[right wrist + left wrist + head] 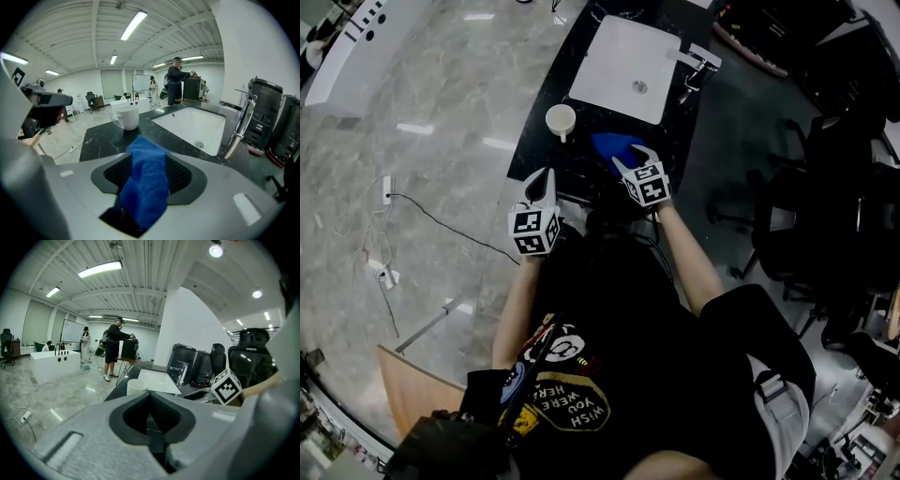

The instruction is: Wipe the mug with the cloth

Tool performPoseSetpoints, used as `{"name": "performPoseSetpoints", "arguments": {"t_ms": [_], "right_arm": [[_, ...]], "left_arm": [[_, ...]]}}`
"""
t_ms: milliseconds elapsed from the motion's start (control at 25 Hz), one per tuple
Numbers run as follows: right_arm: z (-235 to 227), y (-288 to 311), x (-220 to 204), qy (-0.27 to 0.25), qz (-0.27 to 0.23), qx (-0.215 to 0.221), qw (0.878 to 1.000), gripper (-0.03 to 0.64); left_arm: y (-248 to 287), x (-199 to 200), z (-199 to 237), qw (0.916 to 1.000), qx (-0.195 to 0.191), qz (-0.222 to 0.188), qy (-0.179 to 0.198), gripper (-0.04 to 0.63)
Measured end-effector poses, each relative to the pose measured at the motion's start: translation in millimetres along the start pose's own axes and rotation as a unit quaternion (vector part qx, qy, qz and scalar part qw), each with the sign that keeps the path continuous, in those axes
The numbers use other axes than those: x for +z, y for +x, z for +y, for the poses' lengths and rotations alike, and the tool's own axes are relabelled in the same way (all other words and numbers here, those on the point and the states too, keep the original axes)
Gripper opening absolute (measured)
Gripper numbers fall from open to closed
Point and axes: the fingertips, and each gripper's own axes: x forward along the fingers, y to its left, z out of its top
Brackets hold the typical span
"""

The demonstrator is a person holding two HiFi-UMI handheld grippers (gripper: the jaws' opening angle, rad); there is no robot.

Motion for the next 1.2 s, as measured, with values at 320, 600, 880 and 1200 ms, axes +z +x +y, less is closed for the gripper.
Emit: {"name": "performPoseSetpoints", "arguments": {"t_ms": [320, 600, 880, 1200], "right_arm": [[-12.3, 29.8, -16.5, 0.041, 0.035, 0.0, 0.999, 0.353], [7.5, 49.8, -12.9, 0.011, 0.061, 0.014, 0.998, 0.186], [-12.5, 61.9, 56.7, 0.052, -0.013, 0.01, 0.998, 0.155], [-8.3, 119.2, 106.7, -0.025, 0.025, 0.015, 0.999, 0.156]], "left_arm": [[14.7, -10.2, 17.8, 0.9995, -0.001, 0.03, -0.012, 0.005], [35.6, 1.3, 32.2, 0.999, -0.021, 0.035, -0.019, 0.005], [71.6, 26.6, 59.7, 0.9992, -0.022, 0.031, -0.01, 0.005], [152.3, 41.5, 68.3, 0.9922, -0.086, 0.015, -0.089, 0.005]]}}
